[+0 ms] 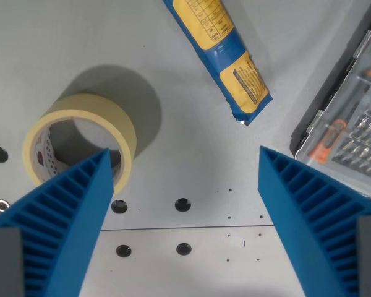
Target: Move above the blue bag
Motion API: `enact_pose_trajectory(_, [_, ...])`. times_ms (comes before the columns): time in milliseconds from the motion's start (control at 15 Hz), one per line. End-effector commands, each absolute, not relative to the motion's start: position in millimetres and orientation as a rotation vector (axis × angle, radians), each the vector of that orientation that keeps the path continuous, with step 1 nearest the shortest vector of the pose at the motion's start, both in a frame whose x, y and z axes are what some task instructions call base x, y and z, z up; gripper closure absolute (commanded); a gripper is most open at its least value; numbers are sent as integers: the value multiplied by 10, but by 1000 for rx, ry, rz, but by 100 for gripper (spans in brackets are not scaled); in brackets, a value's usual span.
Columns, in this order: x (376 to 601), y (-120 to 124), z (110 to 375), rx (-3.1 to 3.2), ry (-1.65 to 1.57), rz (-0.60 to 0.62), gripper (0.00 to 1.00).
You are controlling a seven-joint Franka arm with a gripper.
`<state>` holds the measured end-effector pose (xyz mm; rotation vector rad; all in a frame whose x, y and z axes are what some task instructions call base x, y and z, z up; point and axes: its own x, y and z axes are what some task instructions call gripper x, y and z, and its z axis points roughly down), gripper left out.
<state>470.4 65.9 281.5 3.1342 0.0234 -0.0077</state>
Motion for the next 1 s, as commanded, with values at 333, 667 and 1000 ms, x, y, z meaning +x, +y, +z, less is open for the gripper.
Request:
enact_pose_trajectory(333, [4707,659,2822,3135,29,-5,0])
enact_pose_trajectory(667, [4717,654,2798,3134,86,-4,0])
enact_pose_trajectory(1000, [4752,639,2730,3129,184,9,0])
